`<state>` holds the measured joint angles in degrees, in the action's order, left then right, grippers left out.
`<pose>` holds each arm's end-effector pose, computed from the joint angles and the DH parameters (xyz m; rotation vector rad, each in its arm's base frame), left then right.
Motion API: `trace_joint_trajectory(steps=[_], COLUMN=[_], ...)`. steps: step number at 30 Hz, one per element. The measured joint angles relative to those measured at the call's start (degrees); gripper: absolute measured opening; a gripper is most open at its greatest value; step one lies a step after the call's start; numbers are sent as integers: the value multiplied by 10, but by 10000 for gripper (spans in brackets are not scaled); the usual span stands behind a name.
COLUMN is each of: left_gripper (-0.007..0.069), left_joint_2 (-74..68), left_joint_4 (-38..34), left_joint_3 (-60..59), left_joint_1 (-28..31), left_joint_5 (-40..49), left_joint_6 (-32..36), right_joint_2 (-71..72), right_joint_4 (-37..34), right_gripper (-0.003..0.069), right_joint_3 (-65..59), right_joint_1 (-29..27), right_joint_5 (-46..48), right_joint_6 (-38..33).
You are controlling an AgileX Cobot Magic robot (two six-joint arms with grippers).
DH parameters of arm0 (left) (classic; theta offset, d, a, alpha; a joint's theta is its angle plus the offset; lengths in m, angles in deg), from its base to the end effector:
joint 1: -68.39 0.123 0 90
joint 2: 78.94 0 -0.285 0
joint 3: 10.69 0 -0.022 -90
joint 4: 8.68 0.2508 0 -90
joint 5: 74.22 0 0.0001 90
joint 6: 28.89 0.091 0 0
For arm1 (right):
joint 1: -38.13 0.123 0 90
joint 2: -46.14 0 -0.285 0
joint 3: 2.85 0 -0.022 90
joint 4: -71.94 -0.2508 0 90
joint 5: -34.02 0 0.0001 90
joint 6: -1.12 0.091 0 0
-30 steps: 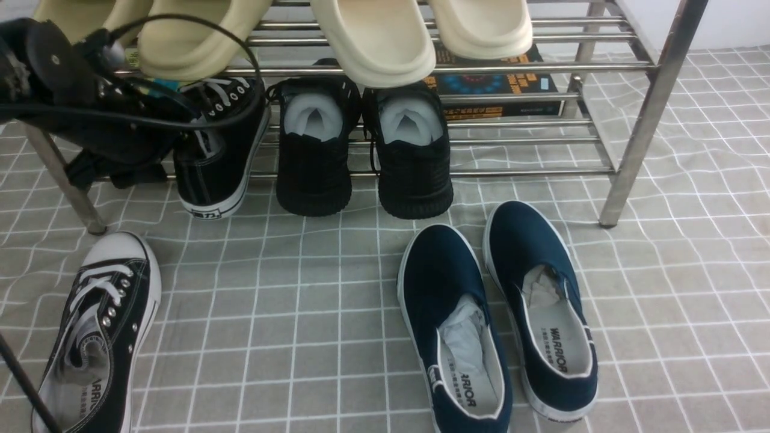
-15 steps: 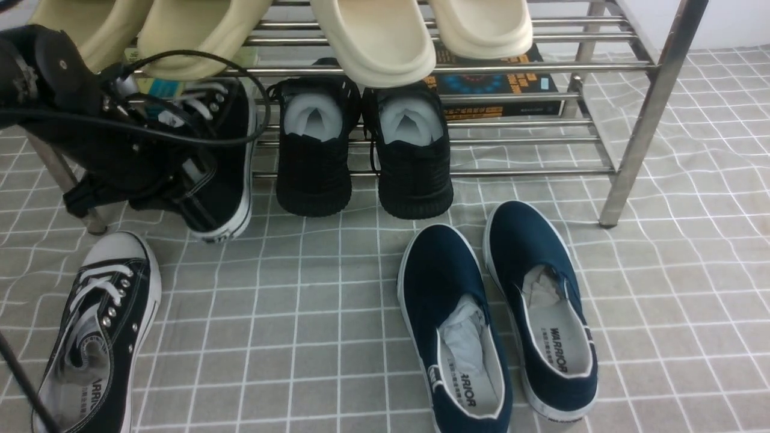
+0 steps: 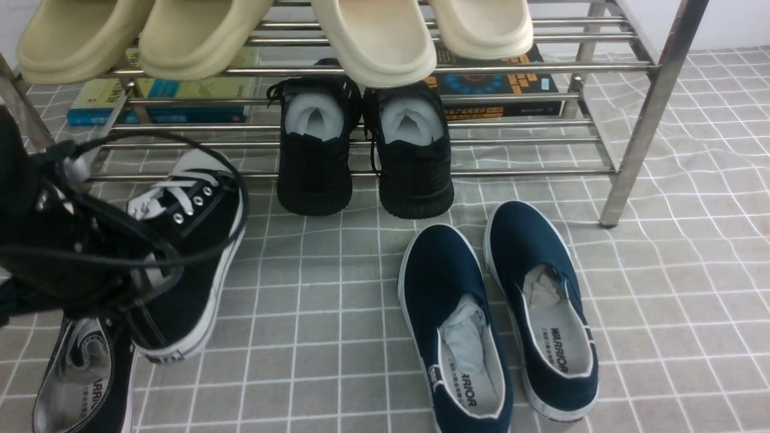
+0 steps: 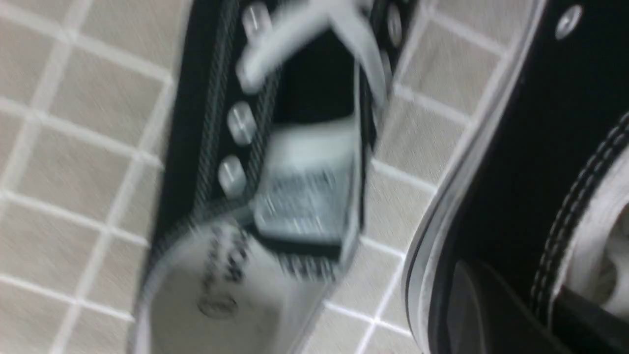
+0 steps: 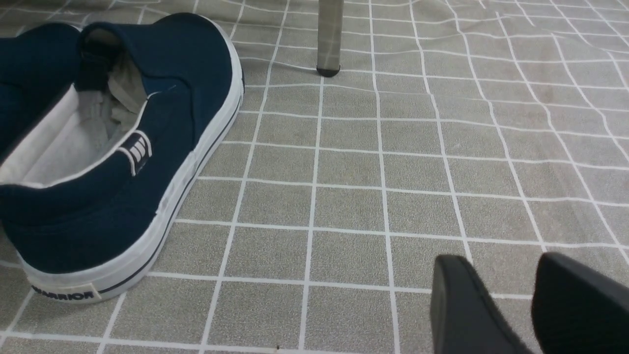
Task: Take the shoes off the shelf with your hand from the grey coffee tablecloth.
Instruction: 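Set the held shoe down on the floor in front of the rack with the left gripper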
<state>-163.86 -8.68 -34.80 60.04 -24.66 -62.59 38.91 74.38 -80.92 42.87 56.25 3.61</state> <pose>0.2495 -0.0366 0.2611 -0.6114 2.7187 -0.1890 0.0521 0.0028 0.1739 -0.0627 1.8756 0.0446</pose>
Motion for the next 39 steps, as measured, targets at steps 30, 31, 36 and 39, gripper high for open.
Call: trace_joint_trajectory(steps=[30, 31, 36, 39], left_gripper=[50, 65, 179, 237], left_joint_2=[29, 29, 43, 68], left_joint_4=[178, 176, 142, 108], left_joint_3=[-135, -135, -124, -92], left_joint_1=[-165, -165, -165, -165], left_joint_5=[-32, -35, -36, -2], left_joint_6=[-347, -343, -280, -206], right_joint_2=[0, 0, 0, 0], right_joint_4=[0, 0, 0, 0], right_gripper=[239, 239, 239, 239], right_joint_3=[0, 0, 0, 0], right_joint_1=[0, 0, 0, 0], right_joint_5=[0, 0, 0, 0], right_joint_6=[0, 0, 0, 0])
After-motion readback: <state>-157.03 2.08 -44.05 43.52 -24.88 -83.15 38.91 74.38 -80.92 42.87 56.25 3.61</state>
